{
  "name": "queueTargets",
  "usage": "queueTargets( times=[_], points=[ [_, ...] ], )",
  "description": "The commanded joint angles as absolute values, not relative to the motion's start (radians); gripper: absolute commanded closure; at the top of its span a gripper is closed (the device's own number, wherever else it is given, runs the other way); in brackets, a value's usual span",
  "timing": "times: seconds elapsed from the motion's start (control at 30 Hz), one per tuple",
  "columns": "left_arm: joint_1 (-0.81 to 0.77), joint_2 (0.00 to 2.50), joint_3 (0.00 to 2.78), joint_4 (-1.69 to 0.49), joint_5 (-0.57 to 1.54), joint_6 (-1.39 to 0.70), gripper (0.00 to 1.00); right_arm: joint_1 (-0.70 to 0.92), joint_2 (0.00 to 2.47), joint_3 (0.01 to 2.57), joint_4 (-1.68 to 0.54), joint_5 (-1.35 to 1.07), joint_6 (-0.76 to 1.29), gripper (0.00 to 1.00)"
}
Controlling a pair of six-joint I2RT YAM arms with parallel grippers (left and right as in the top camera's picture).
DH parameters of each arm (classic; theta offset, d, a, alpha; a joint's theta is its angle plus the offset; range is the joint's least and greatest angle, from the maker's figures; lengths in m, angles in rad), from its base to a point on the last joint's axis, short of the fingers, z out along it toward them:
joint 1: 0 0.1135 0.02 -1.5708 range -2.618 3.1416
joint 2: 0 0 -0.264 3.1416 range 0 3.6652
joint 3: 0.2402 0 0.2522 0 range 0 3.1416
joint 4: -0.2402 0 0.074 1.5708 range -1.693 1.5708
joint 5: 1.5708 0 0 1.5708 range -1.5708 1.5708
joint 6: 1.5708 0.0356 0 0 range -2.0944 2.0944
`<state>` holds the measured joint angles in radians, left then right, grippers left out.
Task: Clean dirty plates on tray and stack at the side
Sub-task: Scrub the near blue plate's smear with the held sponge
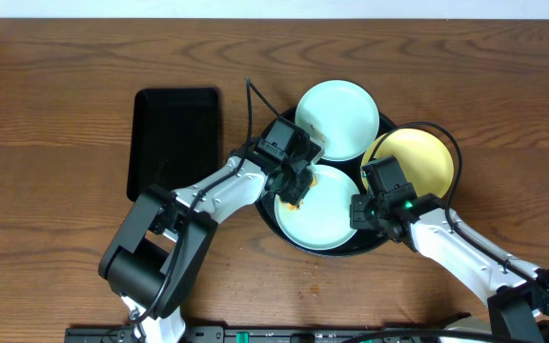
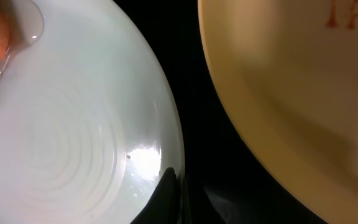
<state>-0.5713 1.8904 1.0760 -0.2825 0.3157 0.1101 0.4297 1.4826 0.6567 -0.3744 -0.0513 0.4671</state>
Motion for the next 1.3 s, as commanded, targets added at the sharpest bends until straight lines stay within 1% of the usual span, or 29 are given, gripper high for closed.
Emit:
queueTargets(
  times=[0.0, 0.43, 0.7, 1.0, 1.17, 1.27],
  points=[
    [-0.575, 1.941, 1.024, -0.304, 0.280, 0.131, 0.92, 0.440, 1.493, 0.633, -0.376, -0.060, 0.467, 0.99],
    [-0.575, 1.942, 0.974, -0.278, 0.285, 0.110, 0.92, 0.440, 1.493, 0.633, -0.373, -0.060, 0.467, 0.99],
    [-0.576, 1.942, 0.971, -0.286, 0.485, 0.099, 0.92, 0.439, 1.493, 0.633, -0.373, -0.060, 0.466, 0.99],
    [-0.575, 1.942, 0.971, -0.301, 0.507, -0.014, 0.92, 0.439, 1.493, 0.633, -0.373, -0.060, 0.466, 0.99],
    [-0.565, 1.941, 0.987, -0.265, 0.781, -0.021, 0.92, 0.439, 1.493, 0.633, -0.373, -0.060, 0.466, 0.99],
    [-0.539, 1.937, 1.026, -0.236, 0.953, -0.072, 0.92, 0.439, 1.493, 0.633, -0.374, -0.060, 0.466, 0.99]
  ],
)
